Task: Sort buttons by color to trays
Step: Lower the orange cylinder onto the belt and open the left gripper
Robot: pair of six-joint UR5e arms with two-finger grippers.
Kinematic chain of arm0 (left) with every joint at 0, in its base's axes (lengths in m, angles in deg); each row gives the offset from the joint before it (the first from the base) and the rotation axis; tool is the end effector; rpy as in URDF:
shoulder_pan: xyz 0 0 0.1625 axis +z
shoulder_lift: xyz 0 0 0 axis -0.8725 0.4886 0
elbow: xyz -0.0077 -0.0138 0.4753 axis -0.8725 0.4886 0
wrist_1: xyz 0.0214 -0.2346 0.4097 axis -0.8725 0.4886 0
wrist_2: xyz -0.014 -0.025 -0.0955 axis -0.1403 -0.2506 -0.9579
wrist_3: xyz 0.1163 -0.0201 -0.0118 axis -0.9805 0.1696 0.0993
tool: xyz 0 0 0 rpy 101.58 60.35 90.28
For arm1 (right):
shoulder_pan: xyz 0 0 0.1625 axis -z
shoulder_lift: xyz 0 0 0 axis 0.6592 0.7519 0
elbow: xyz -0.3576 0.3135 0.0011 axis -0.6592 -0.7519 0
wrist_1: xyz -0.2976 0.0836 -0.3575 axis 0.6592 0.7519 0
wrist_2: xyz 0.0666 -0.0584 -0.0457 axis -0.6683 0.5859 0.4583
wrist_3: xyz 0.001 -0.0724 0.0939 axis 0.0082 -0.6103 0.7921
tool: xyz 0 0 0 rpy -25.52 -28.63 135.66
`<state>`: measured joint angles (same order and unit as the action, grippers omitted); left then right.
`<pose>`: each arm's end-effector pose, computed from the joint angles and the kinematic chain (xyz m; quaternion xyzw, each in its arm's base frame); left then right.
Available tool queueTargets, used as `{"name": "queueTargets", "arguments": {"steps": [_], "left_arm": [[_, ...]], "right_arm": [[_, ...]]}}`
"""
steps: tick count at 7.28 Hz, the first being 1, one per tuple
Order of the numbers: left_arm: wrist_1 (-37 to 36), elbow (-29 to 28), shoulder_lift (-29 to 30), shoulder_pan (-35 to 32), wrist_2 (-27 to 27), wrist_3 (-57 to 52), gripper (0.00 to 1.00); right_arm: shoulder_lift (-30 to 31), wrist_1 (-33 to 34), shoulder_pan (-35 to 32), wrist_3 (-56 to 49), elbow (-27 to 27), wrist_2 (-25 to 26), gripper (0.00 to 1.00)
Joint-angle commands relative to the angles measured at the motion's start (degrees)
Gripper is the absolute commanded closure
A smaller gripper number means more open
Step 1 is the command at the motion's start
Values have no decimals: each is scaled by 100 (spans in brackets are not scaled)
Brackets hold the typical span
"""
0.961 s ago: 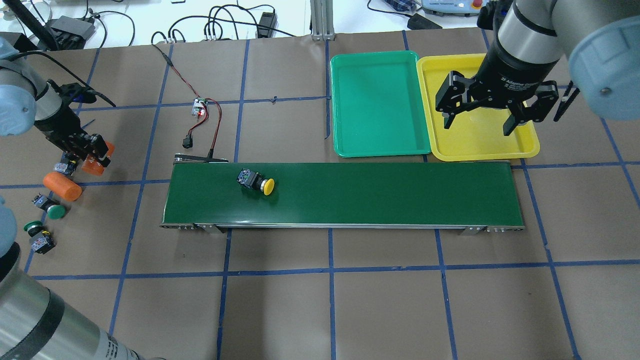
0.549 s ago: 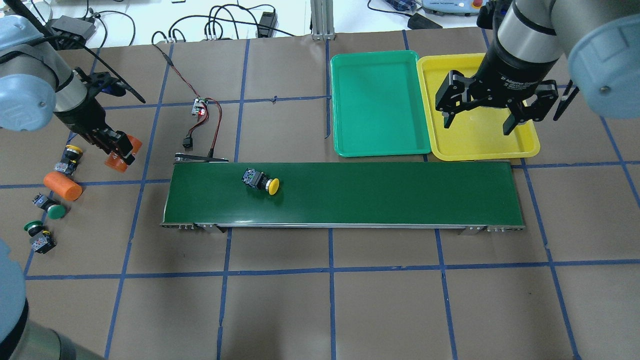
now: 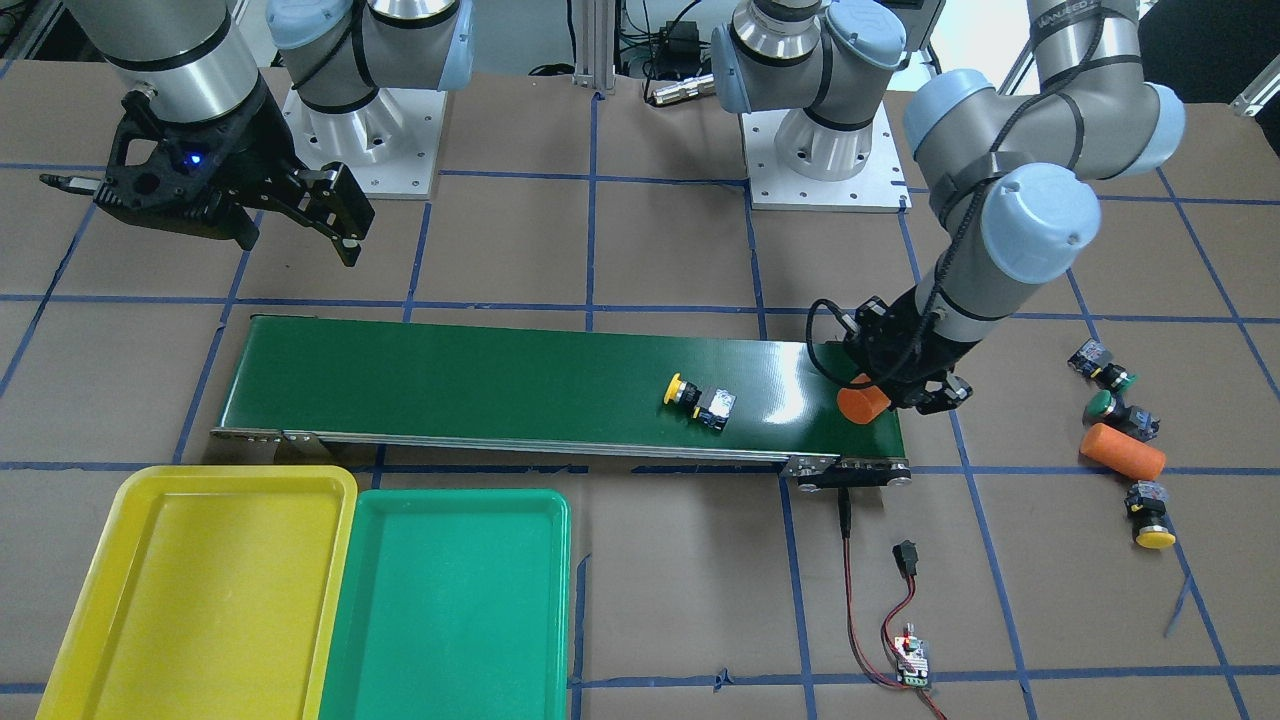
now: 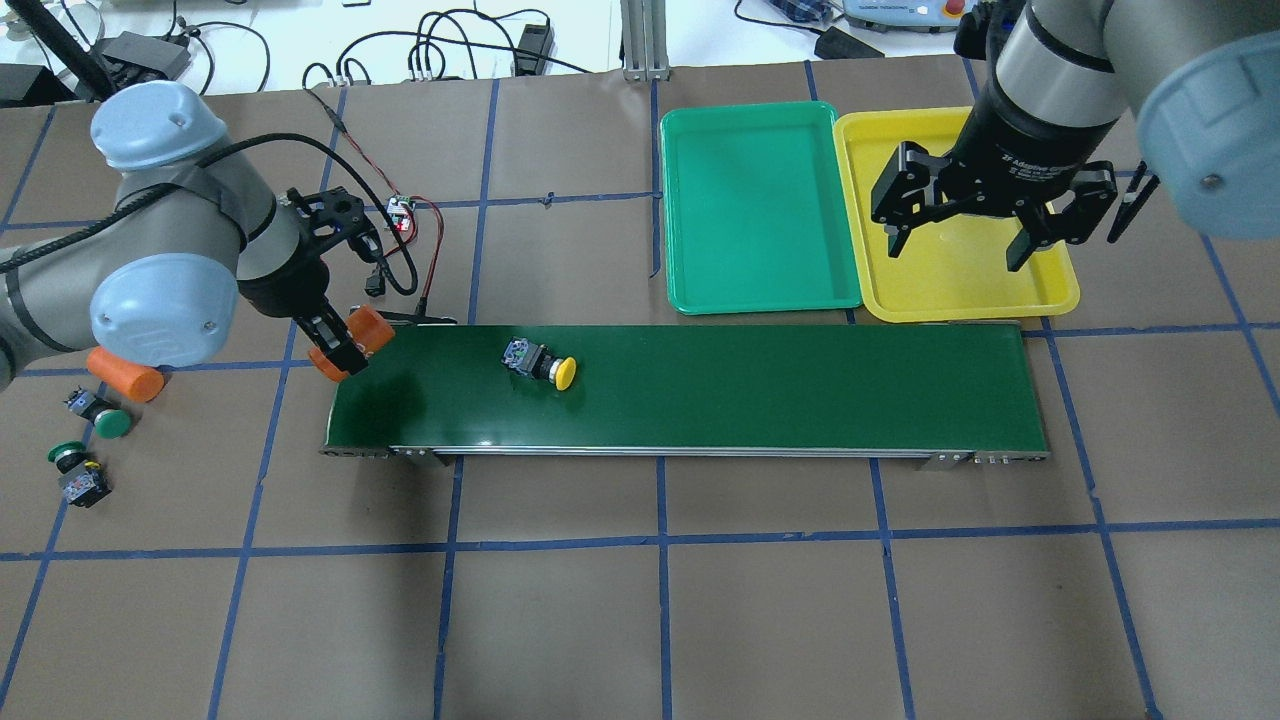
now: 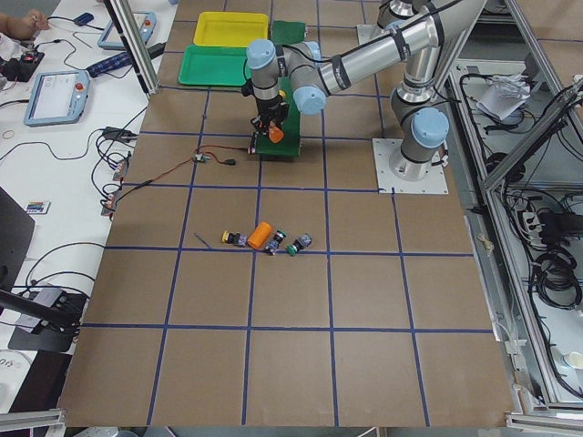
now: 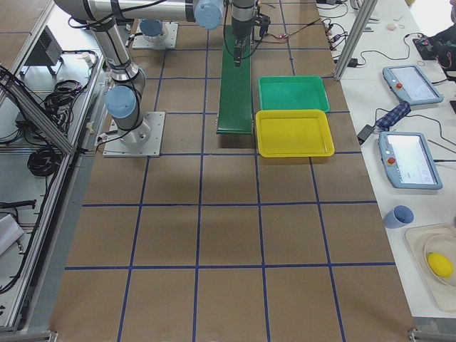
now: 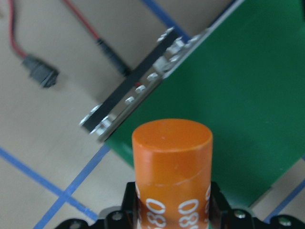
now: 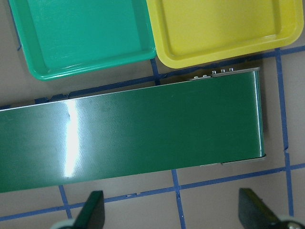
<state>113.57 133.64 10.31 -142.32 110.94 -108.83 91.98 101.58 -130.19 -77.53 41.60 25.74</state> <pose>-0.0486 -0.5717 0.2904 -0.4637 -0.8852 -0.0333 0.0165 0.1261 -0.5362 0.5047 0.0913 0.9957 0.0074 0.0102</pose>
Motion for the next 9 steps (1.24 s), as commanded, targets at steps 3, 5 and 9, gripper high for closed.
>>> {"name": "queueTargets", "arguments": {"steps": [3,5,9], "left_arm": [[-286,292,72,-614,77,-390,100],[-822,460,223,-623,200,-495,98],[-745,399,-31,-528,218,-451,0]], "right_arm": [[0,-3,0,7,0,0,0],[0,-3,-9,7,0,0,0],[0,-3,0,7,0,9,0]]}}
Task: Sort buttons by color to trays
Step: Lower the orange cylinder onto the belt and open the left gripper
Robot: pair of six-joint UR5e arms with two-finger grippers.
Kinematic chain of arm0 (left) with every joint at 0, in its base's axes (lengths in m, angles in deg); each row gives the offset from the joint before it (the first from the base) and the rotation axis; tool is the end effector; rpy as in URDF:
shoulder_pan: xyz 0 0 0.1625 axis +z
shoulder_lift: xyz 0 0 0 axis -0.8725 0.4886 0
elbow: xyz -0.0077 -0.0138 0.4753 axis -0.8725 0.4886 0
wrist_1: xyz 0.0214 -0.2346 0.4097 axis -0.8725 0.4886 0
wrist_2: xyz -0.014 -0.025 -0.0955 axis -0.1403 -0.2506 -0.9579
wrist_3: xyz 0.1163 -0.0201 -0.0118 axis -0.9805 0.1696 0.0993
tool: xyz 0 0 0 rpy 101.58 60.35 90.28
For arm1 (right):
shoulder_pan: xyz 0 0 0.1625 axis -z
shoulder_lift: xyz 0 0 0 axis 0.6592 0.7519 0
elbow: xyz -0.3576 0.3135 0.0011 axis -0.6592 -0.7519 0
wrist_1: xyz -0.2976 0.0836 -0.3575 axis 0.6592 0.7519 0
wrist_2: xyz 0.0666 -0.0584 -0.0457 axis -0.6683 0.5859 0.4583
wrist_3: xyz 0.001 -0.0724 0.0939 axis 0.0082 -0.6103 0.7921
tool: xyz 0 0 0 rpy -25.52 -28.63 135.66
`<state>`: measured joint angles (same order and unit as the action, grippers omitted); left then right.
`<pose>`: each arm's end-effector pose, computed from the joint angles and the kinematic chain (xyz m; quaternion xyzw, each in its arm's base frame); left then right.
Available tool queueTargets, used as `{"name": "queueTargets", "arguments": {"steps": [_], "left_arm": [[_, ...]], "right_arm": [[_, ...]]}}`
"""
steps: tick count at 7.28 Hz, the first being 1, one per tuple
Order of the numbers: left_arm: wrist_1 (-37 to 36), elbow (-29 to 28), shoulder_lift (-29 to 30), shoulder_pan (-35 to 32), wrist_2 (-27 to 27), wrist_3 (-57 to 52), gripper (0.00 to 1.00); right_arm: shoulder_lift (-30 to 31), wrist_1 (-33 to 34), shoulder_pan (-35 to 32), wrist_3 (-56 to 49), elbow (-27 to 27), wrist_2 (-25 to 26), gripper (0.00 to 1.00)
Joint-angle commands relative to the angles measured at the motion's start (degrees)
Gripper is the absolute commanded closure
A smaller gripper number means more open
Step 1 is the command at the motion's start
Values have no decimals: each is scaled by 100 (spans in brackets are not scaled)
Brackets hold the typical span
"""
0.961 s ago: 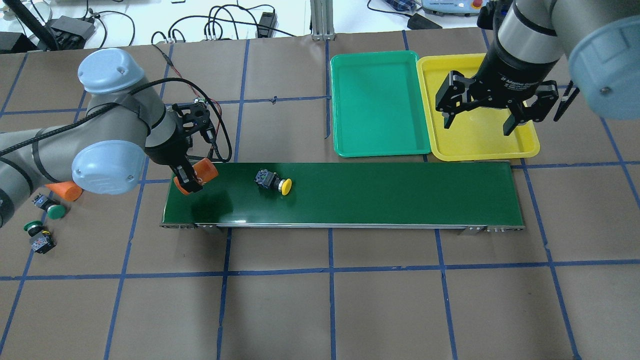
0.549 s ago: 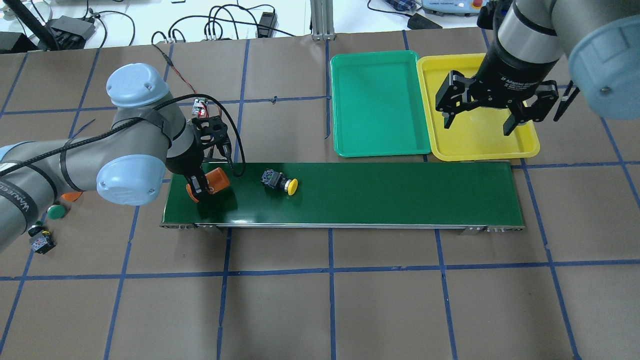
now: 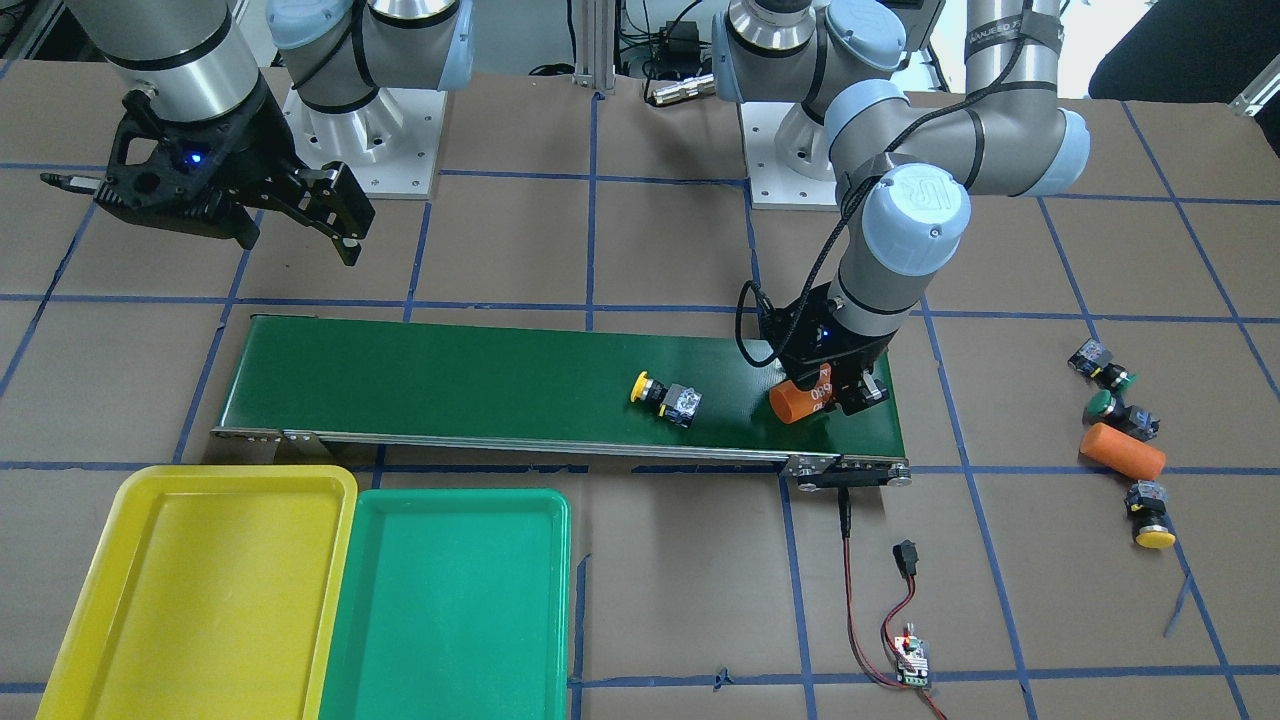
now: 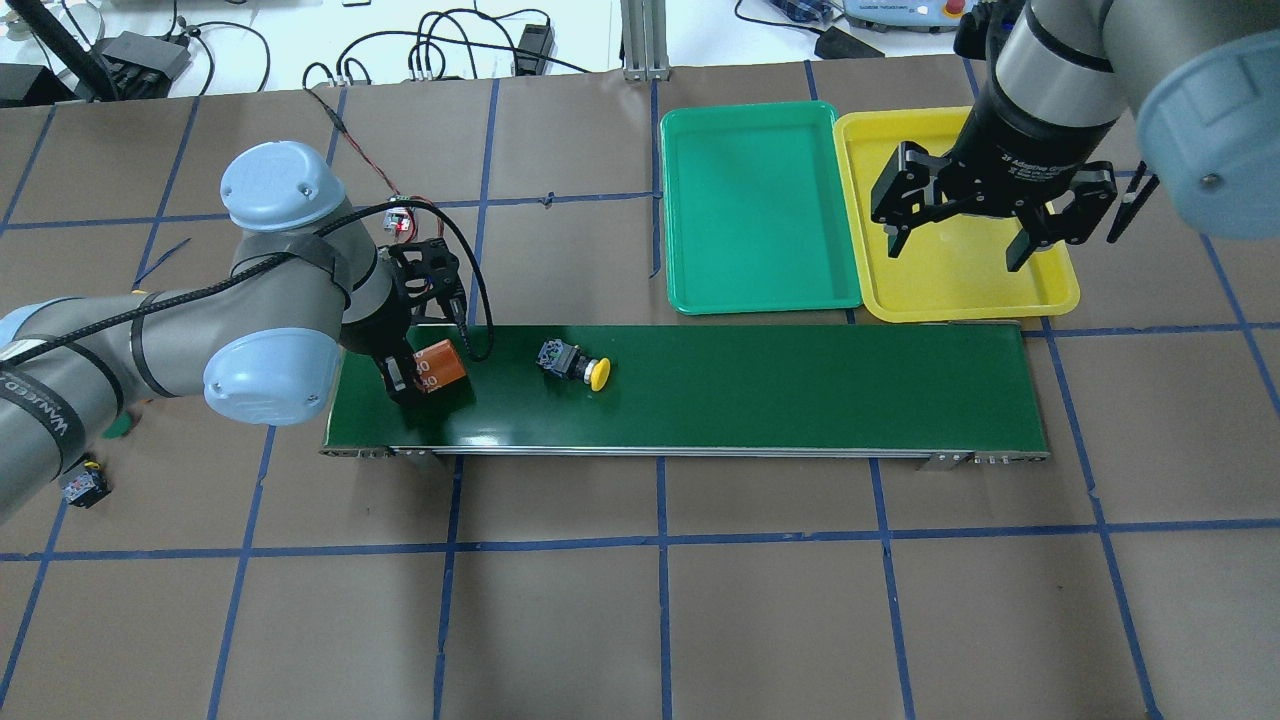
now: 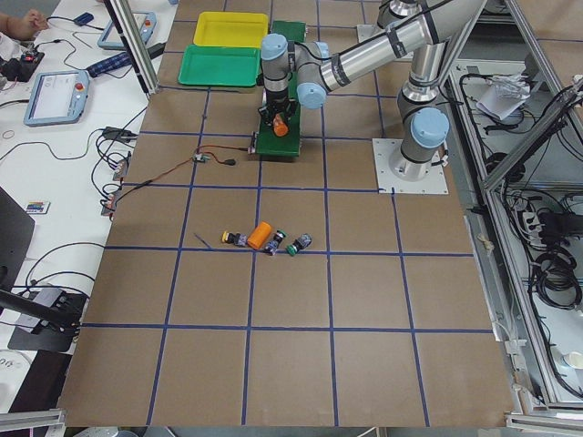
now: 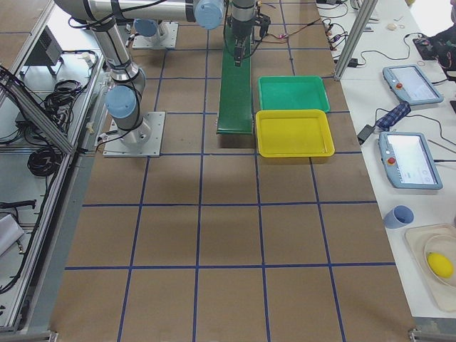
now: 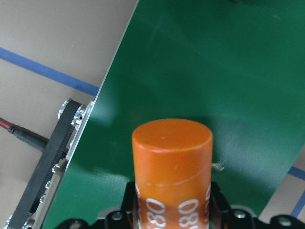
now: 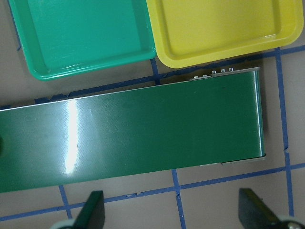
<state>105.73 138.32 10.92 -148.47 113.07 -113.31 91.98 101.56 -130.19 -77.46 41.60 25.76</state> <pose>-0.1056 -0.5519 0.2581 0.5439 0.8386 0.0261 0.0120 0.1260 -0.5362 0.5047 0.0919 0.9957 0.0076 0.0100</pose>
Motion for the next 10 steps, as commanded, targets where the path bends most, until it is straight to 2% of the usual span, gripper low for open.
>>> {"name": "queueTargets", "arguments": {"steps": [1,3,4,5,8,10], "left_arm": [[49,-121,-154,523,-91,-38,0],[564,-366,-216,1960,-373,-65,0],[680,-568,28,2682,-530,-204,0],[708,-770,248,2959,-592,-519,0],[647,-1158,819,2979,-575,-250,0],[173,-1255,1136,2971,-523,-276,0]], "right_arm": [[0,0,1,-9,0,7,0],[0,0,9,-9,0,7,0],[0,0,9,-9,0,7,0],[0,0,9,-9,0,7,0],[0,0,18,-17,0,7,0],[0,0,9,-9,0,7,0]]}}
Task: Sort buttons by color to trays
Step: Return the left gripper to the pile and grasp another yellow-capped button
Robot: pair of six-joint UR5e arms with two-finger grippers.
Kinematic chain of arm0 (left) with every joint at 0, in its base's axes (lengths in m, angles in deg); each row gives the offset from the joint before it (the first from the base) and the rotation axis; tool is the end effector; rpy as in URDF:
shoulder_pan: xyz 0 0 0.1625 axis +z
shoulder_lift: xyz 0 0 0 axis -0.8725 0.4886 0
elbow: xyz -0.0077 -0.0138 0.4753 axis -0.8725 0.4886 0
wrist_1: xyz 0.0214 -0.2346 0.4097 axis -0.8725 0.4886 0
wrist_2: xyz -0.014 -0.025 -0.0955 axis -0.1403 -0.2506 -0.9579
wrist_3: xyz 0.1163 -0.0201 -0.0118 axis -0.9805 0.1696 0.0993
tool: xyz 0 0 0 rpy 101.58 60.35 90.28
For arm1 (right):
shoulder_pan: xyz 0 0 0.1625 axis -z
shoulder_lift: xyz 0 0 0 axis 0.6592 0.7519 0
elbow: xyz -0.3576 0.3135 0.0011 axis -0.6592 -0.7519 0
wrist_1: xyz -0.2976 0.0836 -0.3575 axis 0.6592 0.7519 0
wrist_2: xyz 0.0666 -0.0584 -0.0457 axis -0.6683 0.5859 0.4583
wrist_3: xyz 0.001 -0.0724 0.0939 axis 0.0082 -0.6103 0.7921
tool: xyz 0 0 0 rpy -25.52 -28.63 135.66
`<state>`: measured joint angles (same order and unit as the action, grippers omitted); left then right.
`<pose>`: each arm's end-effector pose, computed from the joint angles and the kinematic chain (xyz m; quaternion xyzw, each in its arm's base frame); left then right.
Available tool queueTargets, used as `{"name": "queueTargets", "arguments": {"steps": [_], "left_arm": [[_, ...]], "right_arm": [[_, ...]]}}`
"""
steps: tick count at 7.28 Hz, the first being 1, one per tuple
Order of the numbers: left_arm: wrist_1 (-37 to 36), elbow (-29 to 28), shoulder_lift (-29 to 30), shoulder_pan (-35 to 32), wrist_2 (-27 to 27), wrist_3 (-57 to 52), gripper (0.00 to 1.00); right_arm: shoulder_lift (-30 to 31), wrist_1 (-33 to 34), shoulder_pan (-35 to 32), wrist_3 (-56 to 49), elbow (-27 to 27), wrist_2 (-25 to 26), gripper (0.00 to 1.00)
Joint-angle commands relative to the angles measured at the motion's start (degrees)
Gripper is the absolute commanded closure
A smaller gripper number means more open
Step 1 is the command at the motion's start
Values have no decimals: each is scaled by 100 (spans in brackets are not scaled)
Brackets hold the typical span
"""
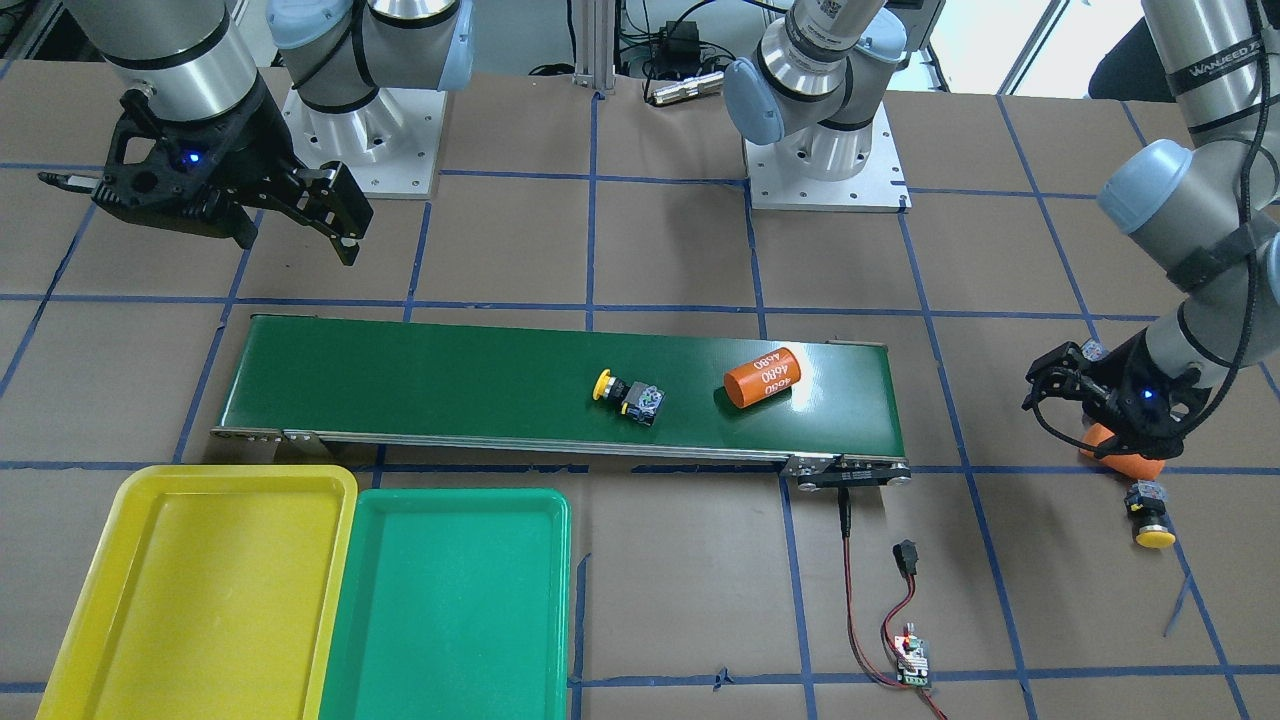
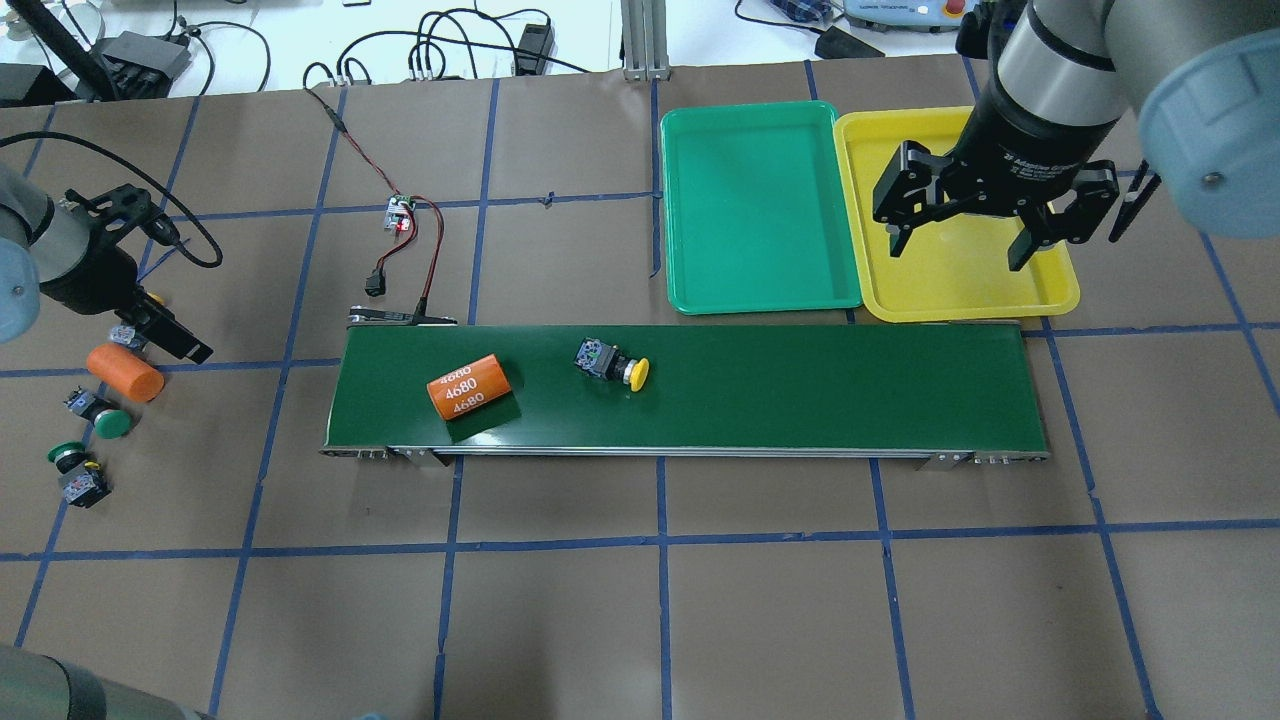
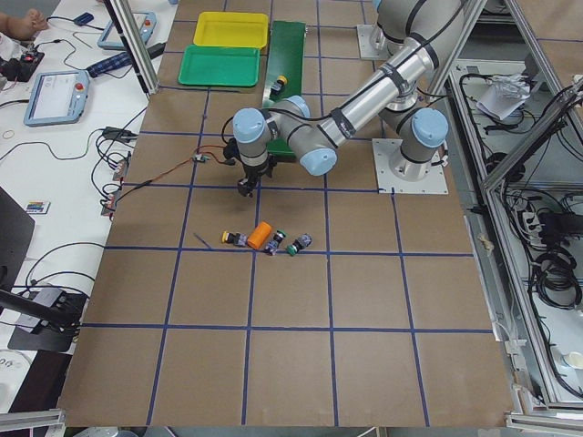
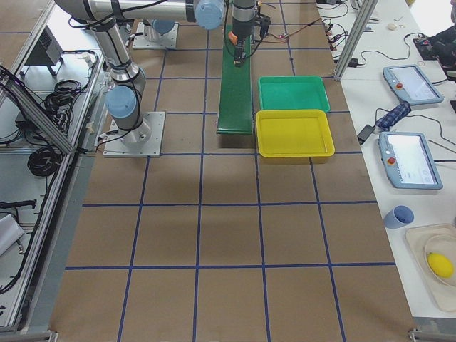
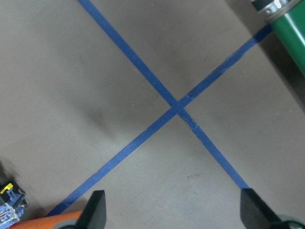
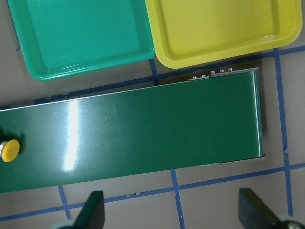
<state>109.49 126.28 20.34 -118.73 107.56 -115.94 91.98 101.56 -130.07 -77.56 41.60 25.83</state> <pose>0.2173 -0.6093 0.2552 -0.3313 -0.9429 0.0030 0.0336 0.1248 -0.5365 0.5047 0.0921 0.9957 0.0075 0.0094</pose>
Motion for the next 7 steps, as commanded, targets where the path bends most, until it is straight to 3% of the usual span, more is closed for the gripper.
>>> {"name": "queueTargets", "arguments": {"steps": [1,3,4,5,7], "left_arm": [[-231,-60,300,-21,20,100,0],[-284,-78,292,-135,124,688,0],[-319,-104,344,-135,586,664,0],[-415,-235,406,-118,695,681,0],[-407,-1084,887,-65,740,1579,0]], "right_arm": [[0,0,6,2,0,0,0],[0,0,6,2,0,0,0],[0,0,6,2,0,0,0],[0,0,-3,2,0,0,0],[0,0,-3,2,0,0,0]]}}
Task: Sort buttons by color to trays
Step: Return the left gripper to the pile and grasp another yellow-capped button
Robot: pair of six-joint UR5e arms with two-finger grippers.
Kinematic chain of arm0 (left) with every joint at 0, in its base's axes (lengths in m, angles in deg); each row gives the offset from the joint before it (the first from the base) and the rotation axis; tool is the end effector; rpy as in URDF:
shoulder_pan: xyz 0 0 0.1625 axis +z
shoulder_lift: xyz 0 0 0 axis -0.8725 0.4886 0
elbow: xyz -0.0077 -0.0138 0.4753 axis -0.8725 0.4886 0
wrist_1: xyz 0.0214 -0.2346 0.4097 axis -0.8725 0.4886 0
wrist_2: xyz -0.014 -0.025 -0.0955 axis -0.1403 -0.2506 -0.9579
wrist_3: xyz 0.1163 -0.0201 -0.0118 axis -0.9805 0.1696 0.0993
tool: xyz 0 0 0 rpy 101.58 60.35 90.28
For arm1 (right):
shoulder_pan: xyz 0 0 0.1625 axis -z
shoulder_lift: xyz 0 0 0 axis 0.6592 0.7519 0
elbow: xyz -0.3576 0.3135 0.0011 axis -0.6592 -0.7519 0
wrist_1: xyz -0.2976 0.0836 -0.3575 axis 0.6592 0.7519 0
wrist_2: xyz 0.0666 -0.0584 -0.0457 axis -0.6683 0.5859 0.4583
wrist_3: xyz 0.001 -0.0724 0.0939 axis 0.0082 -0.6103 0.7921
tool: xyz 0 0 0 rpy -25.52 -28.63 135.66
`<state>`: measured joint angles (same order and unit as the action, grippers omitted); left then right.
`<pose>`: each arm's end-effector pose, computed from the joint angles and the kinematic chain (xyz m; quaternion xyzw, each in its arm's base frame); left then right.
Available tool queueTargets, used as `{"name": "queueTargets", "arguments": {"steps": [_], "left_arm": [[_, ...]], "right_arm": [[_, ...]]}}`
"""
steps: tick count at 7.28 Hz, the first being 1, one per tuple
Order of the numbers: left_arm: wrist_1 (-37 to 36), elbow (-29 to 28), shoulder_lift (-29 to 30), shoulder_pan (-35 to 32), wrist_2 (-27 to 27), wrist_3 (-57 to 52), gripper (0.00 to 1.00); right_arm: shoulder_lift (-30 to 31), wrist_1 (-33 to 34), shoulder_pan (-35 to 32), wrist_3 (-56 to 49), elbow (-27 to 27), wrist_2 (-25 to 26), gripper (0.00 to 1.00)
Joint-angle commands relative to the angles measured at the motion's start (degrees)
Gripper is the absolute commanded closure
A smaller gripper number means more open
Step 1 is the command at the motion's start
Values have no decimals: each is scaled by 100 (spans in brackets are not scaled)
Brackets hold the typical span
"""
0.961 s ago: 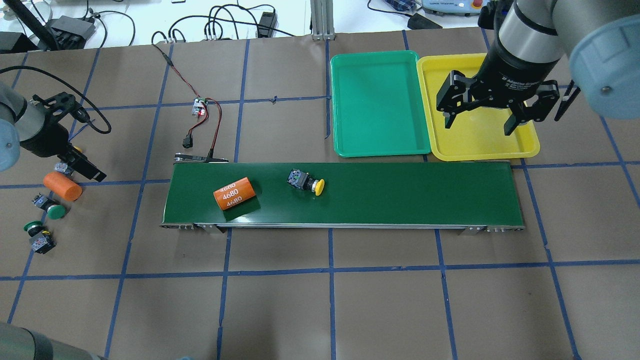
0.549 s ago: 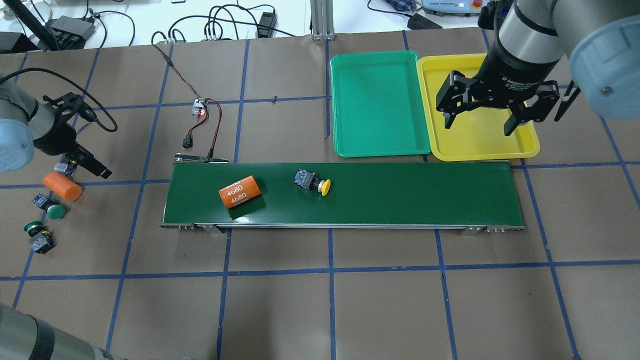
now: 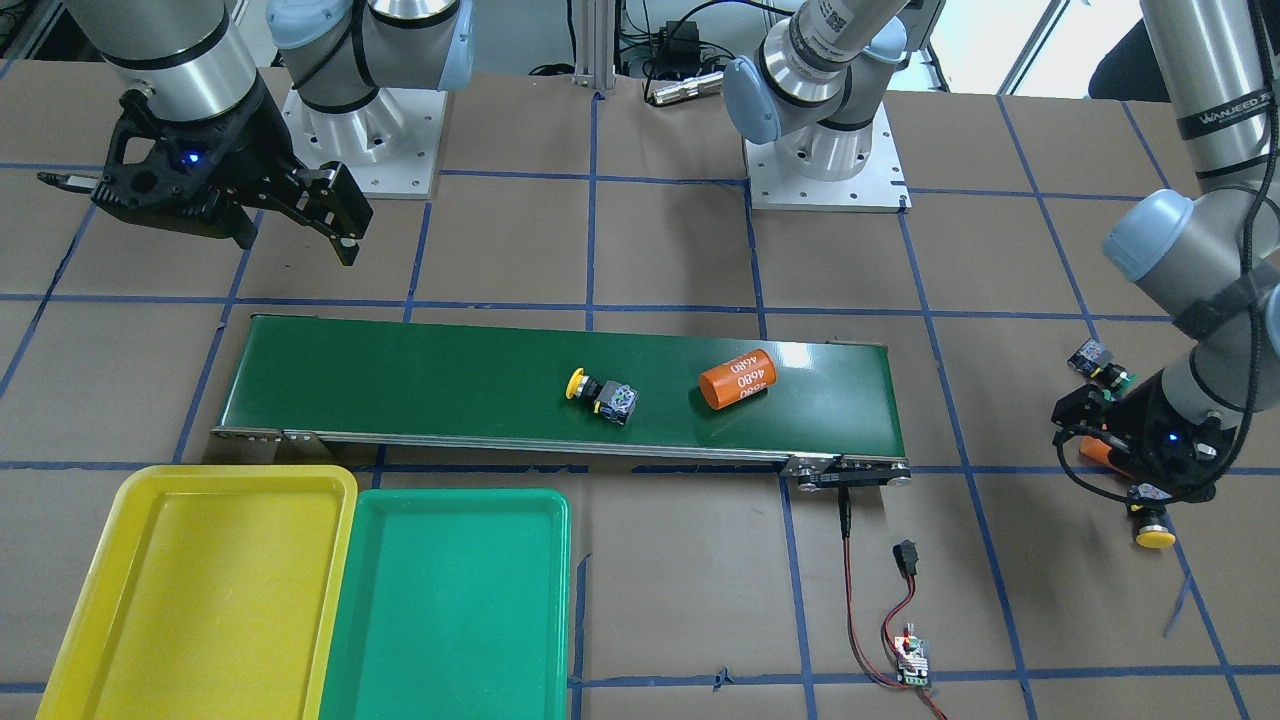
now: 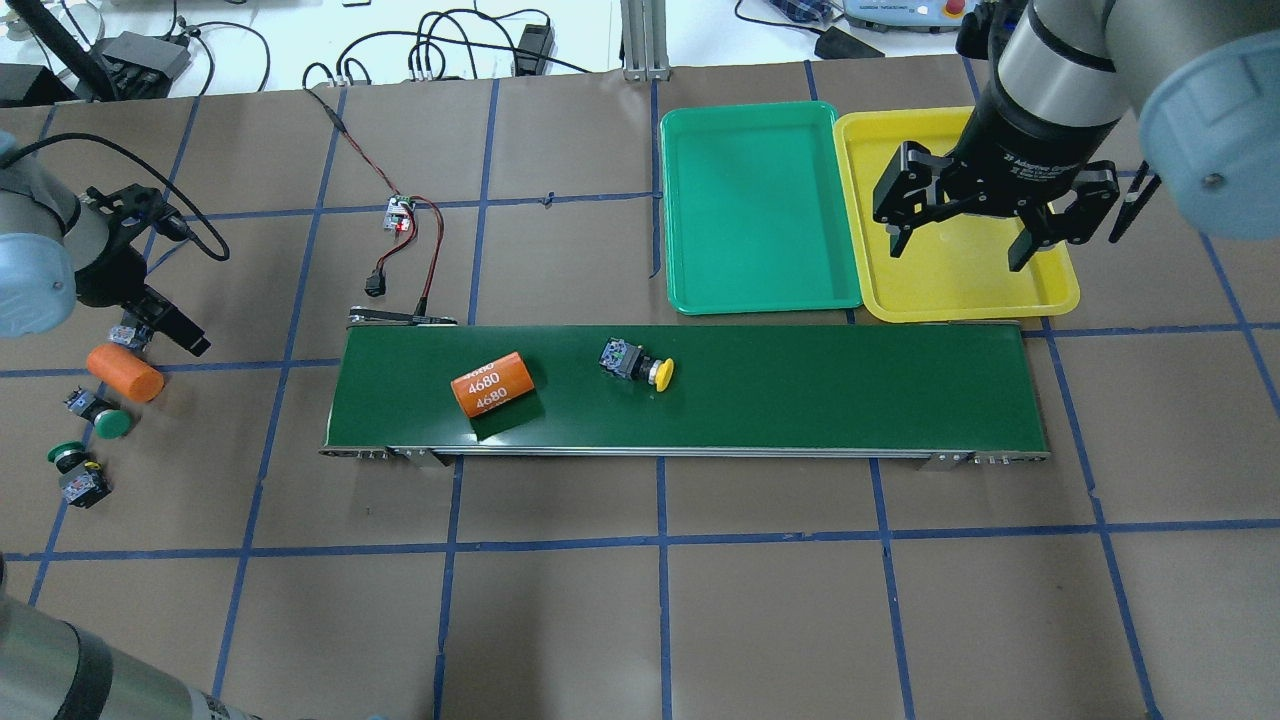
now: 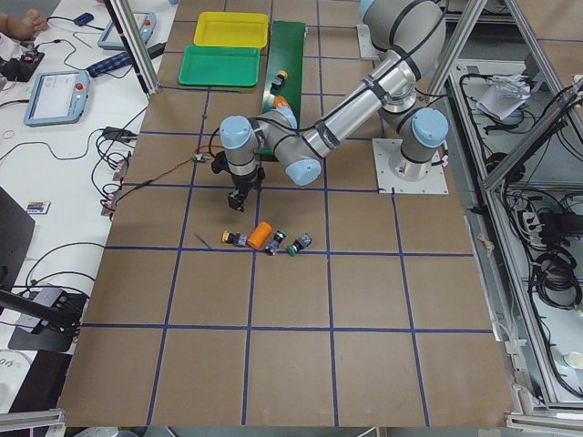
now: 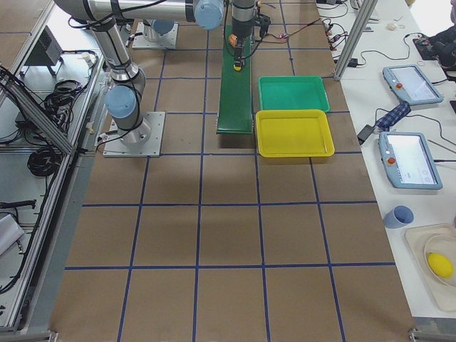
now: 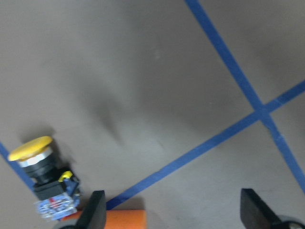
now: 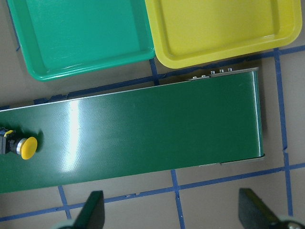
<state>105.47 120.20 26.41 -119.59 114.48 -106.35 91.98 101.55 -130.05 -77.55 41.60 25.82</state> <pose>0.2490 -0.6524 0.2439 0.2587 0.9652 0.0193 0.0335 0.1246 -0.5365 0.5047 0.0923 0.9957 0.0076 0.0095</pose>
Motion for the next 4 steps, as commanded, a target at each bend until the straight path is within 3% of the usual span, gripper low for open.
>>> {"name": "queueTargets", "arguments": {"steps": [1,4], "left_arm": [[-13,-785,604,169,23,776,0],[-239,-973,1291,704,-13,1023,0]], "right_arm": [[0,9,3,0,0,0,0],[0,9,4,0,0,-8,0]]}}
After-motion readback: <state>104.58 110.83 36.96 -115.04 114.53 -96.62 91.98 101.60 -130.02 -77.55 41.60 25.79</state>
